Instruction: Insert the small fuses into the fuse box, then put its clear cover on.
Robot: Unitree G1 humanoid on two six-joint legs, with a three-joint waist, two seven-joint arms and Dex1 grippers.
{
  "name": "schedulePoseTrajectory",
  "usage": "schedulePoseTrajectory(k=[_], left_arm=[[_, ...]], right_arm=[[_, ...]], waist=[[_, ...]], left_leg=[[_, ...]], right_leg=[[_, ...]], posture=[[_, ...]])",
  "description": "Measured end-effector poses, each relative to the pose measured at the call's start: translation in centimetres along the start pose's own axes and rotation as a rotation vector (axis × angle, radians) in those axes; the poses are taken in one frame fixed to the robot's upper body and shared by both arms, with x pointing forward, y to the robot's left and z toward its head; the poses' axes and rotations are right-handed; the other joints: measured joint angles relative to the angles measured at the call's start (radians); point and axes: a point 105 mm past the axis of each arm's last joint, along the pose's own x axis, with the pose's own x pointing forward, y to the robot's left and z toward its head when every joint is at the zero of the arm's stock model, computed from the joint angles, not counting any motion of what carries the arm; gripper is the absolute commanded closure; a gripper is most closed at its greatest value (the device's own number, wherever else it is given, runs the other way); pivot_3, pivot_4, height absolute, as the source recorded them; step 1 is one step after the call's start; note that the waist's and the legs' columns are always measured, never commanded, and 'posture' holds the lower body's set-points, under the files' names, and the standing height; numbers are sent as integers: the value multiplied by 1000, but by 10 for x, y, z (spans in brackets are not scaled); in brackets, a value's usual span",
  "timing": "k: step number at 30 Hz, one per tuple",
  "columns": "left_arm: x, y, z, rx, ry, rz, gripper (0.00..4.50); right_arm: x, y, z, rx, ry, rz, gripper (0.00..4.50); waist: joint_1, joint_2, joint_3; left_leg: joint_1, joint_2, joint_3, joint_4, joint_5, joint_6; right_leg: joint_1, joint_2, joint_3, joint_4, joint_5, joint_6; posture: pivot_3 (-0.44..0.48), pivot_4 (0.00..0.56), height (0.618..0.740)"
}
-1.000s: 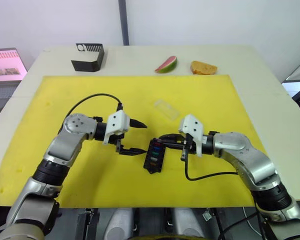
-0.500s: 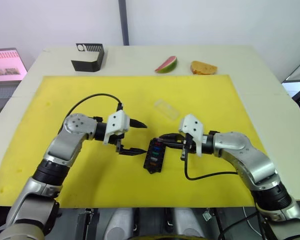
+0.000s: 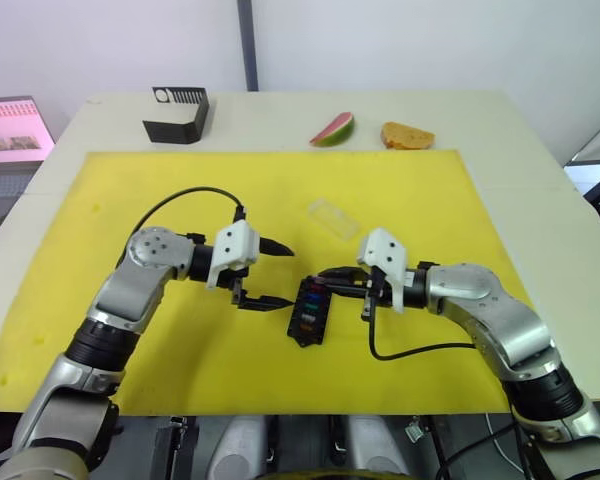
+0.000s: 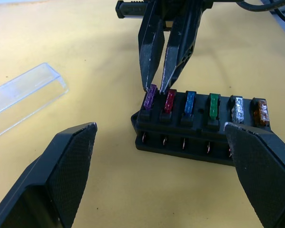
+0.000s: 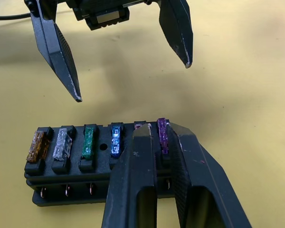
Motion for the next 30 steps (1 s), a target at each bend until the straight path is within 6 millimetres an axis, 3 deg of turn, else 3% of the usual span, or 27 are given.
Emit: schedulePoseTrajectory(k=[30], left_arm=[[0,0,-1,4,9,1,0]], right_arm=[[-1,-2,0,9,8,-17,3938]], waist=[[0,0,0]], left_leg=[[0,0,0,2,-1,1]], right_leg=[[1,0,0,0,0,0]], posture=[[0,150,740]])
